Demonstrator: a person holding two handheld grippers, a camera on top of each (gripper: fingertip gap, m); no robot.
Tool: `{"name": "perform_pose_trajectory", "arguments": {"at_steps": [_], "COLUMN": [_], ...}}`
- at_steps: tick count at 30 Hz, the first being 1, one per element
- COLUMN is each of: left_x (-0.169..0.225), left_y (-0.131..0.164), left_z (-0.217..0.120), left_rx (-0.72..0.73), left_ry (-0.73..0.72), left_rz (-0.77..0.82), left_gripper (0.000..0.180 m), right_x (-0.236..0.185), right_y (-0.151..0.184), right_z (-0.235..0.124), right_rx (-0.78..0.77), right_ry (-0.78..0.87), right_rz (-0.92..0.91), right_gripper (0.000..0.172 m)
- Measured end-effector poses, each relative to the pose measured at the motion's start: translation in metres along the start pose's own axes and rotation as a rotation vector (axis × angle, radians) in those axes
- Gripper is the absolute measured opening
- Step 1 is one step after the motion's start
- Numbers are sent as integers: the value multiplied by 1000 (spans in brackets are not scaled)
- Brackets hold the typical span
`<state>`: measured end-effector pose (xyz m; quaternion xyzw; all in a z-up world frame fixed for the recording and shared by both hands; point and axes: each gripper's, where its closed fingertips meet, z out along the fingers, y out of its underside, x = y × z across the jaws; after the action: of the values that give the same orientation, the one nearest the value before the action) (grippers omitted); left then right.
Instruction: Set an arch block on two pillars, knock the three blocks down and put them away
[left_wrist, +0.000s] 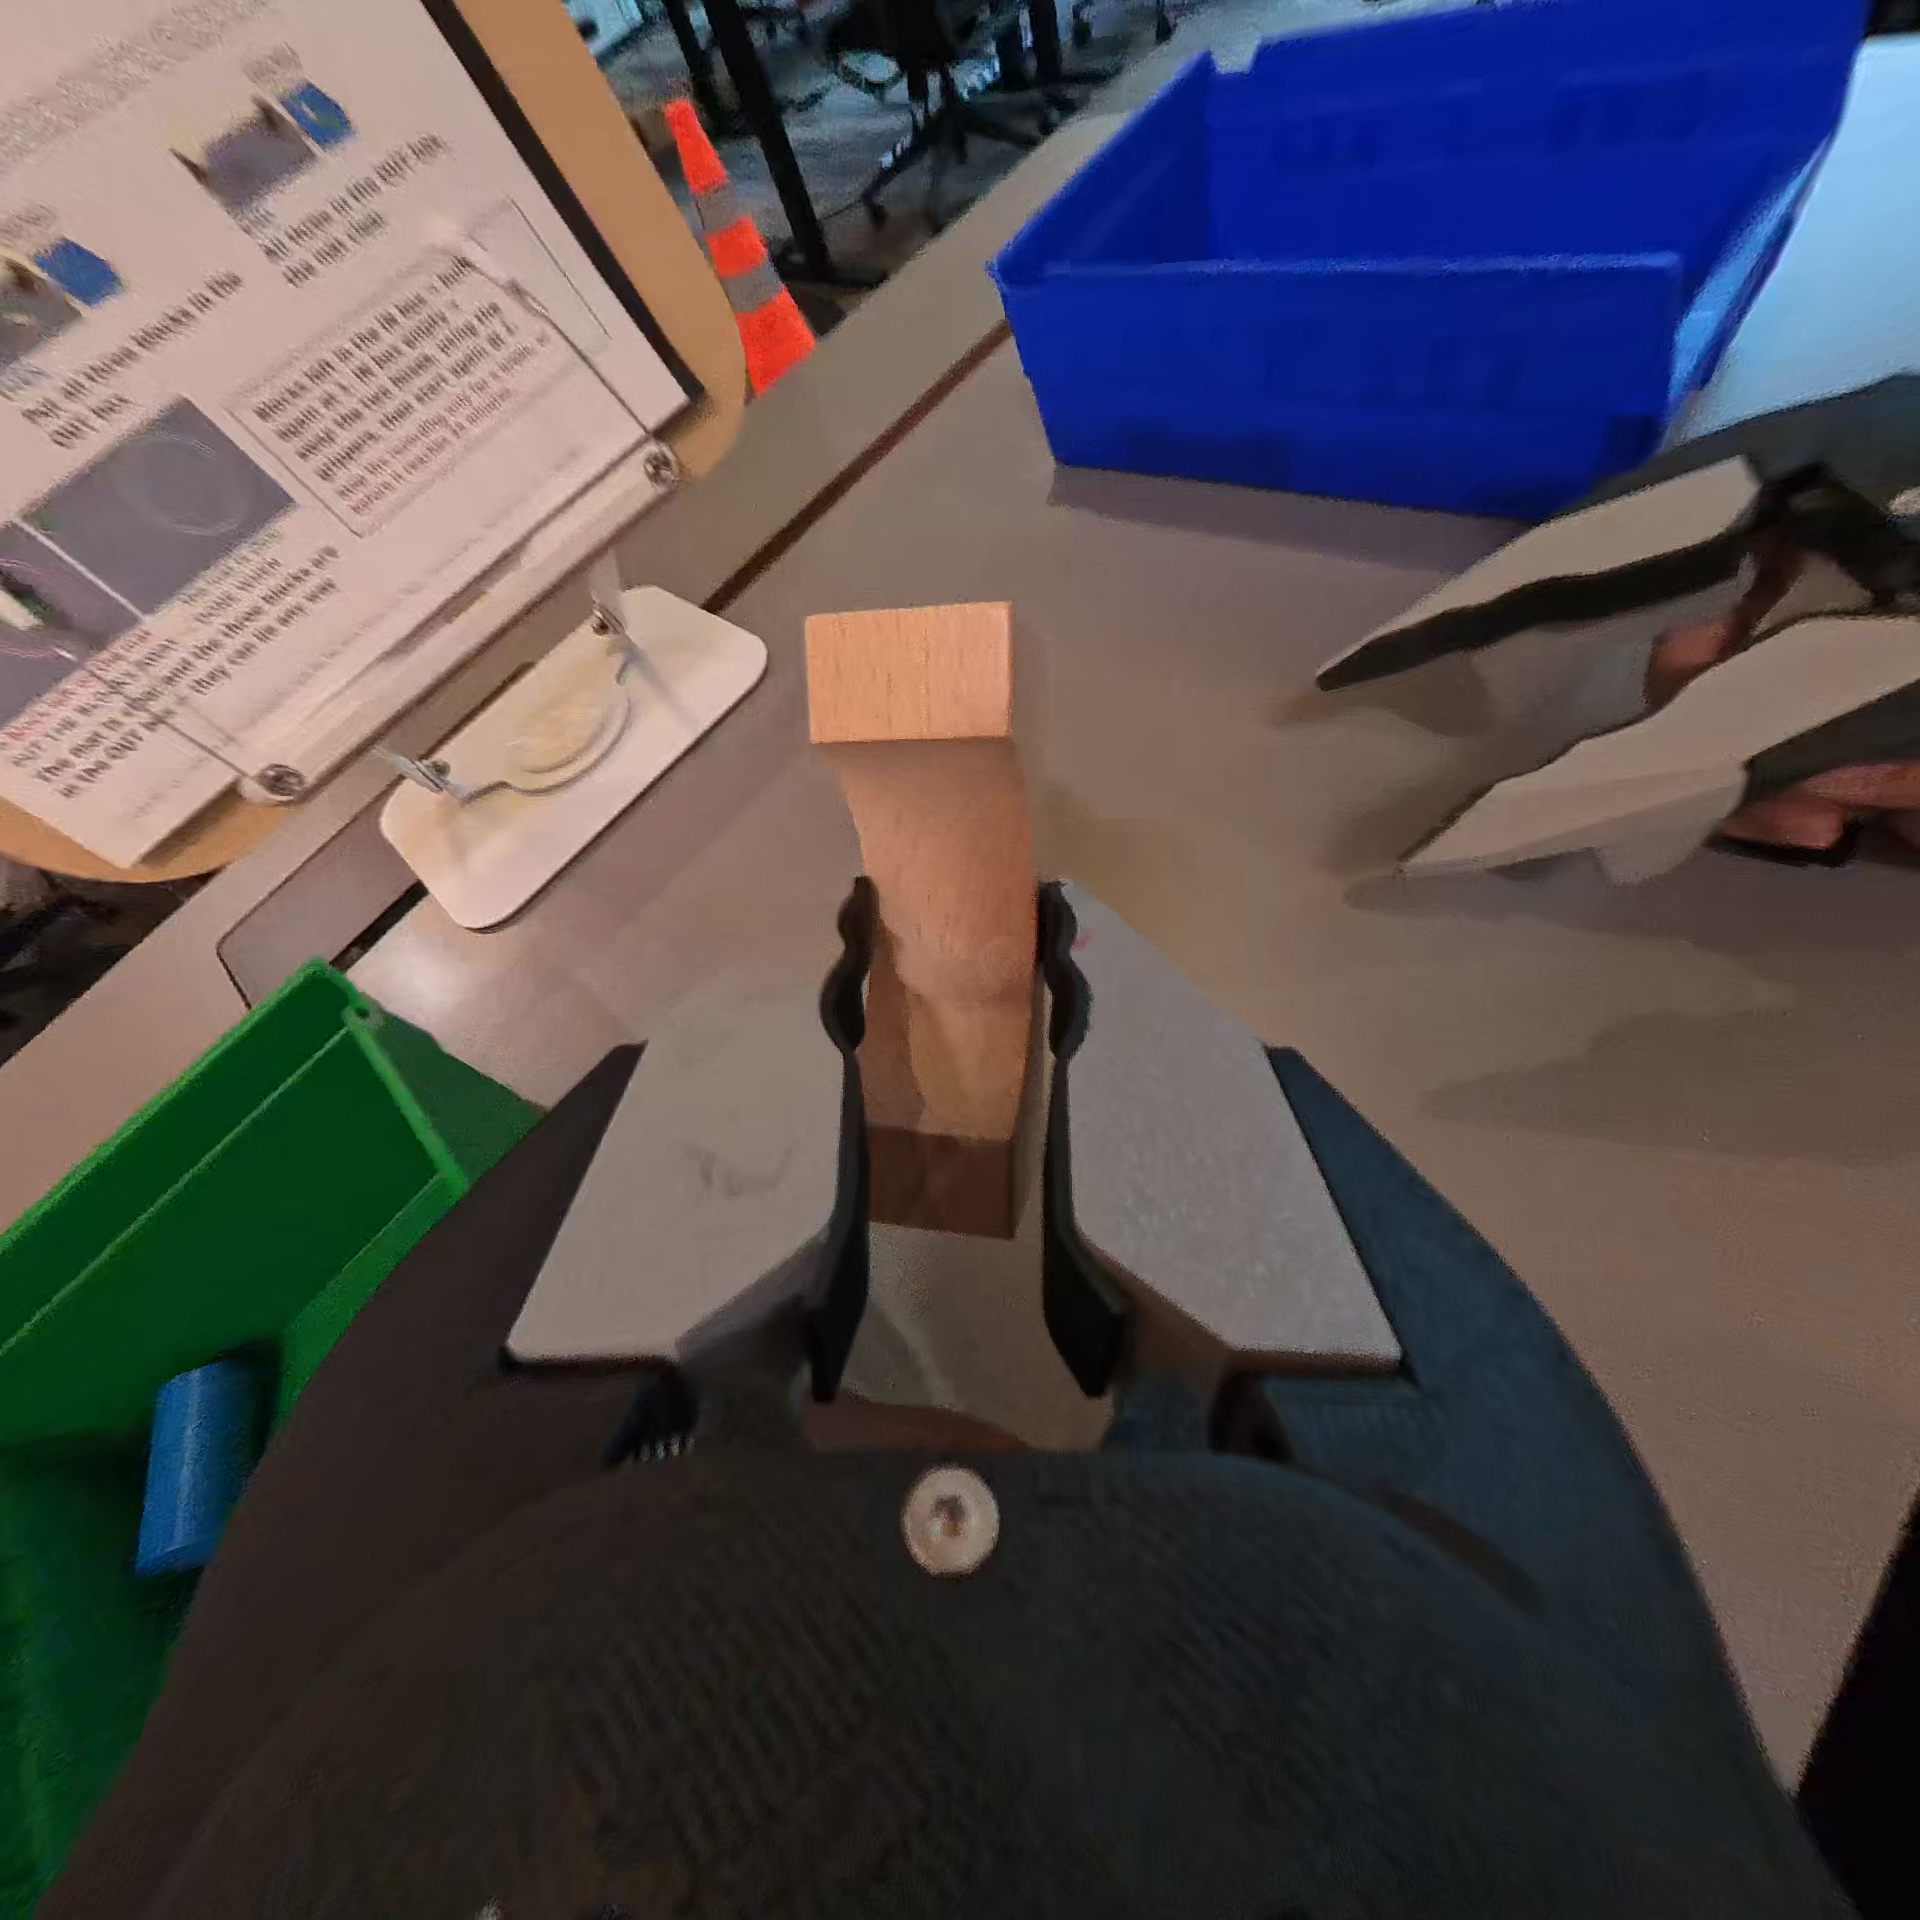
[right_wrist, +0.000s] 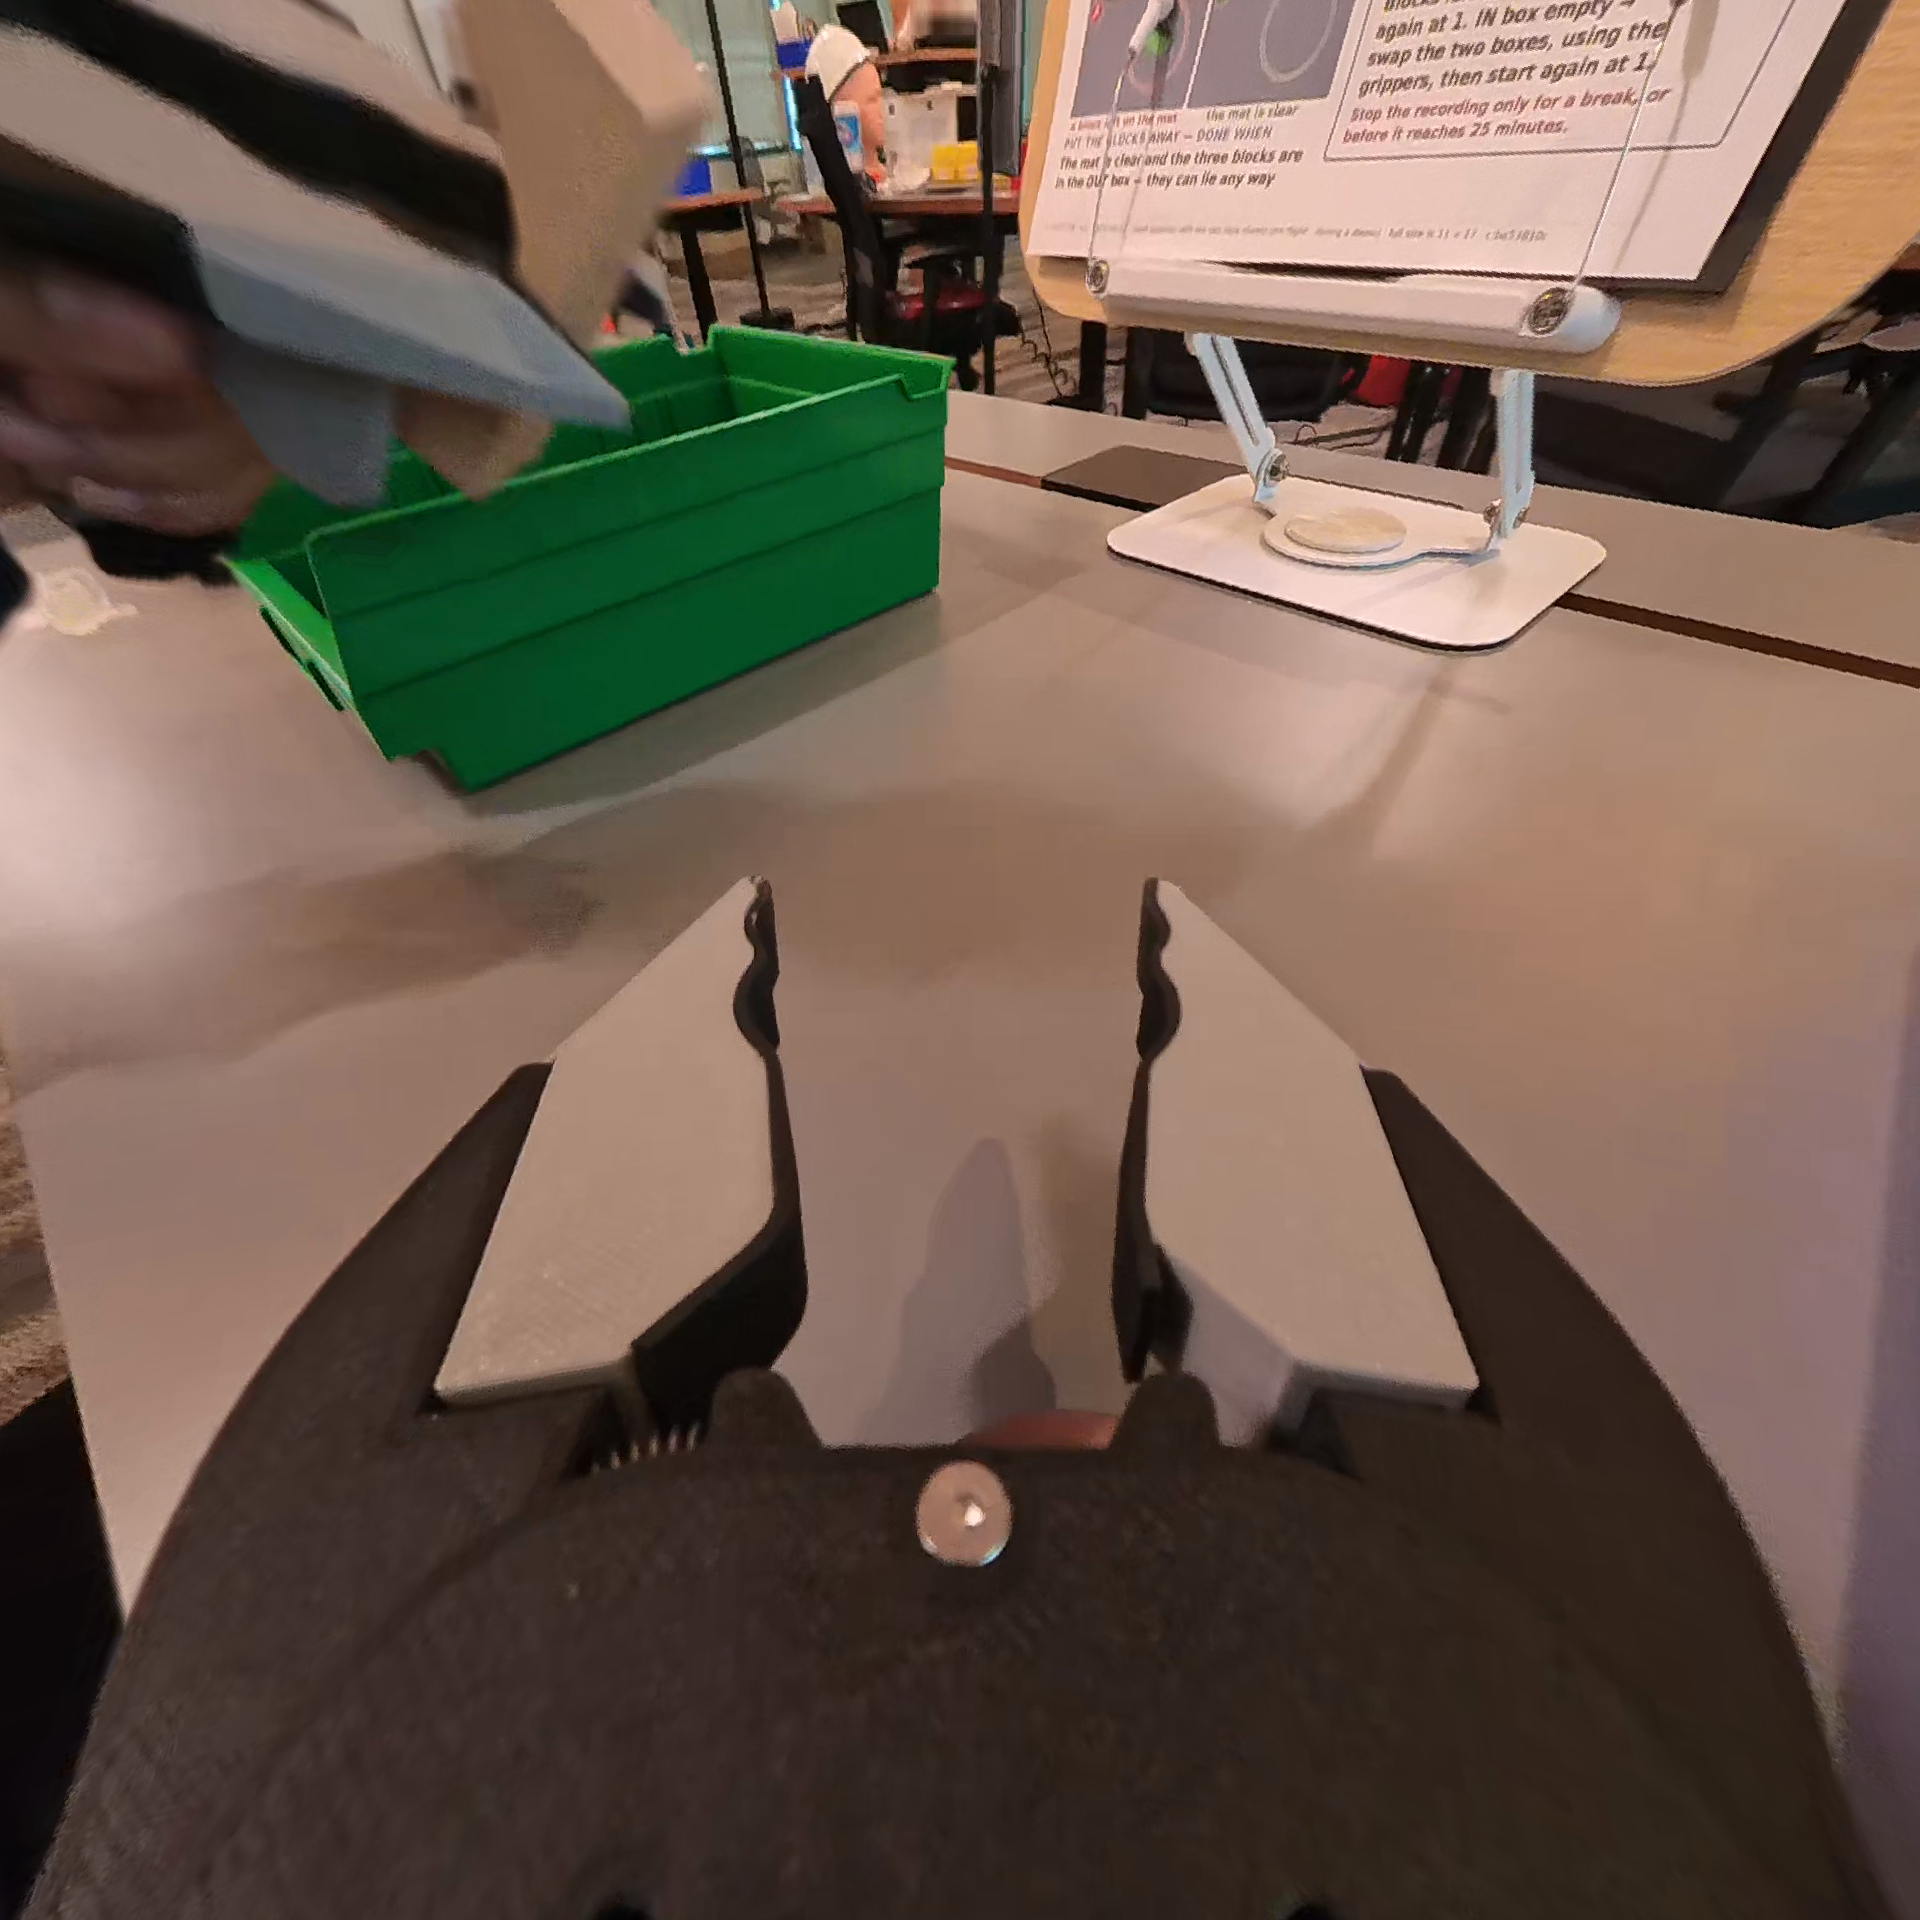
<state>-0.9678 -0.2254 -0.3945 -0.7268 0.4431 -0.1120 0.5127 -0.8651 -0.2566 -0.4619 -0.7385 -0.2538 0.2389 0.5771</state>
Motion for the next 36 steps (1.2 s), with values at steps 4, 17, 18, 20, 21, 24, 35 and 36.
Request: {"name": "perform_pose_trajectory", "arguments": {"at_steps": [4,17,18,20,21,24,35,36], "left_x": [8,54,60,68,70,71,55,53], "left_y": [20,34,35,41,45,51,44,41], "left_z": [29,155,160,169,172,173,131,121], "left_rx": [-113,-313,-325,-354,-366,-362,-344,-338], "left_ry": [20,135,152,169,165,144,97,90], "left_rz": [-1,81,80,80,83,94,76,83], "left_gripper": [31,31,31,31,31,32,39,40], "right_x": [3,22,23,24,24,23,22,21], "right_y": [-2,-19,-18,-18,-19,-18,-11,-11], "right_z": [-2,-17,-17,-17,-17,-16,-12,-12], "right_rx": [16,114,113,114,115,108,74,74], "right_ry": [0,101,100,98,97,93,85,83], "right_rz": [30,31,41,48,46,42,51,52], "right_gripper": [66,62,62,62,61,61,61,61]}}
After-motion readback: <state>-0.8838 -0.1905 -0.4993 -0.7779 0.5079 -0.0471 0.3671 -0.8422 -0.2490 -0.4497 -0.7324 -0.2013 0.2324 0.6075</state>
